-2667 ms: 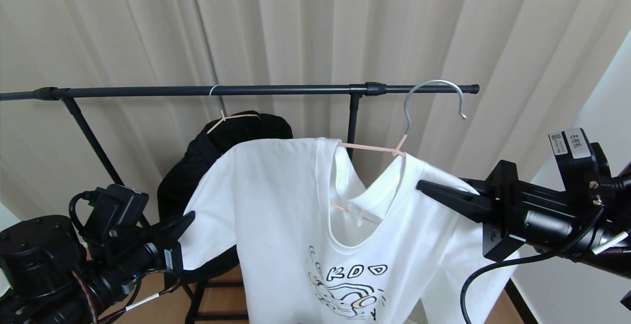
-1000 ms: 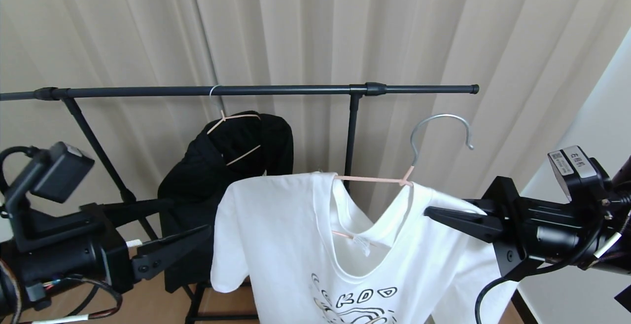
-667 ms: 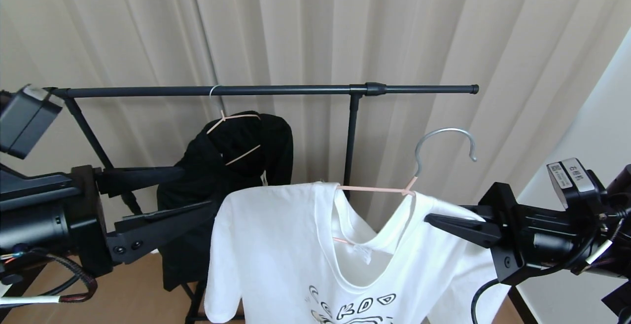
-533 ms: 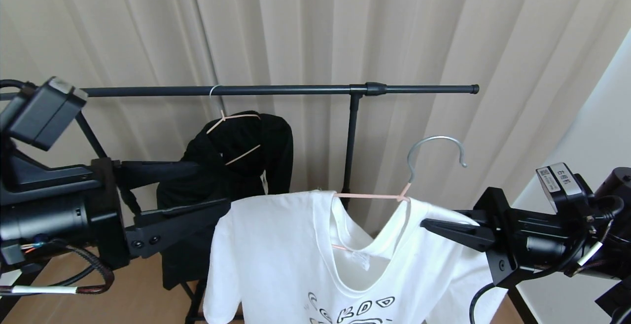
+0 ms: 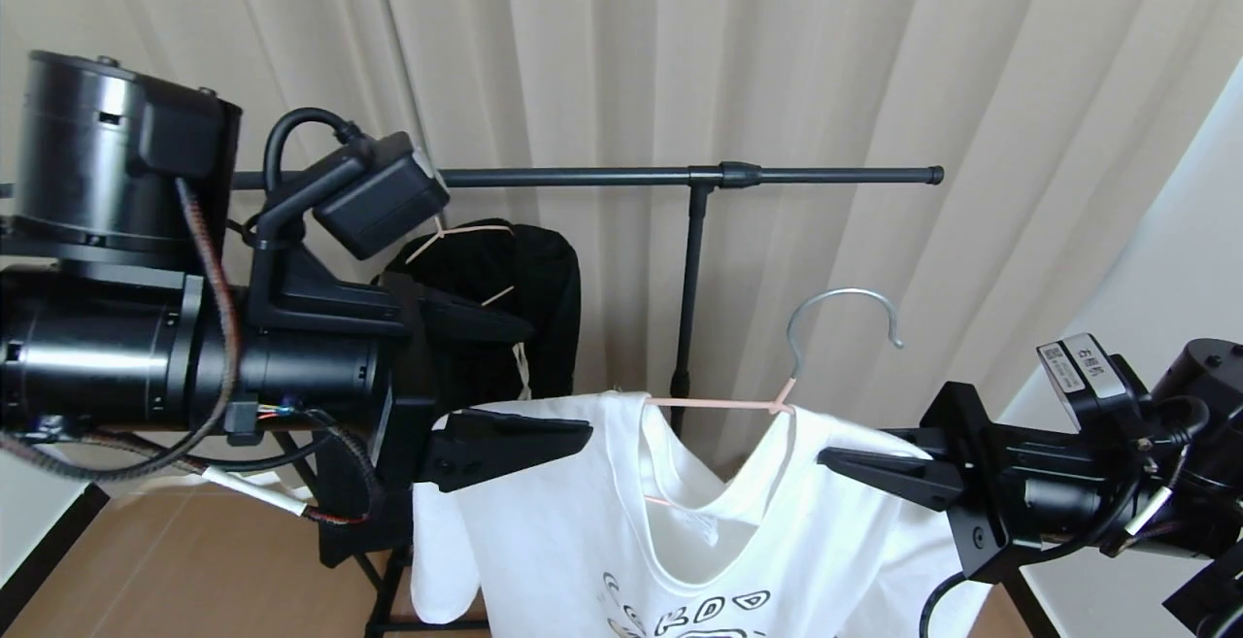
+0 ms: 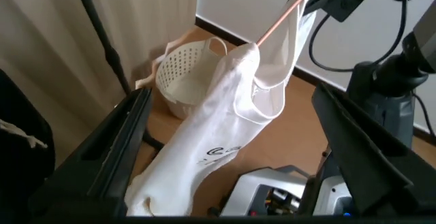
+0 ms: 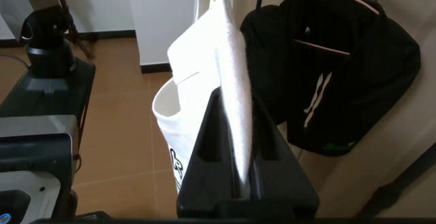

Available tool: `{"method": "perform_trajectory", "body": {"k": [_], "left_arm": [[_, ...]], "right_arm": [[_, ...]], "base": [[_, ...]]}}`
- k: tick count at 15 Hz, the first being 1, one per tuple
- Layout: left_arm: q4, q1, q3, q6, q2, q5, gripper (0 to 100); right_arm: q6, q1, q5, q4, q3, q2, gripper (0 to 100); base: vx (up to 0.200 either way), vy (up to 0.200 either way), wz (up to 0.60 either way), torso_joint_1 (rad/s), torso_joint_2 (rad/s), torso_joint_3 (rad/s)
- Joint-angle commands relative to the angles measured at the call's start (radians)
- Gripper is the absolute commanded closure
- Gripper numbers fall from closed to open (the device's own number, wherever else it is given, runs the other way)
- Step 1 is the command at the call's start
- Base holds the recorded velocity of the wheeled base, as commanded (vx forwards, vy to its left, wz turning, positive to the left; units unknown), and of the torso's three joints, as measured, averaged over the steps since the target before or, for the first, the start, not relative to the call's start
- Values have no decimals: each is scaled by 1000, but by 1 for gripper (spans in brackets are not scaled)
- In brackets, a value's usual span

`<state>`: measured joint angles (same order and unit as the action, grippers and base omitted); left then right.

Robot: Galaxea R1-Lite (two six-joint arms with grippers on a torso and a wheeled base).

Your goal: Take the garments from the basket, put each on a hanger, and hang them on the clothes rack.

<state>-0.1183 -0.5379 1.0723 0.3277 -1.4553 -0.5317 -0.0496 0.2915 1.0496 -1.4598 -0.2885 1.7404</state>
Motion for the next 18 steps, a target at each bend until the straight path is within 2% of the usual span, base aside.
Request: {"method": "perform_trajectory", "body": {"k": [1,3,6,10,15,18], "left_arm": [[-121,-10,136,102,-109,-4,0],[-242,-10,236,180,-151,-48,0],[-277,-8,271,284,-197,-123,0],[-282,-20,311,338,-273,-140,0],[-291,-71,322,341,-280,-165,0],[-316,-71,304,343,-278,-163,0]], "right_arm": [[-1,3,0,-1,2,2,100],[-1,14,0,-1,3,2,100],[-3,34,0,-2,9,4,100],[-4,44,0,-2,9,4,100],[-6,58,-2,-2,9,4,100],[-6,58,-2,-2,9,-1,100]], "base": [[0,0,0,0,0,0],[0,0,0,0,0,0],[0,0,0,0,0,0],[0,0,0,0,0,0],[0,0,0,0,0,0],[0,0,0,0,0,0]]}}
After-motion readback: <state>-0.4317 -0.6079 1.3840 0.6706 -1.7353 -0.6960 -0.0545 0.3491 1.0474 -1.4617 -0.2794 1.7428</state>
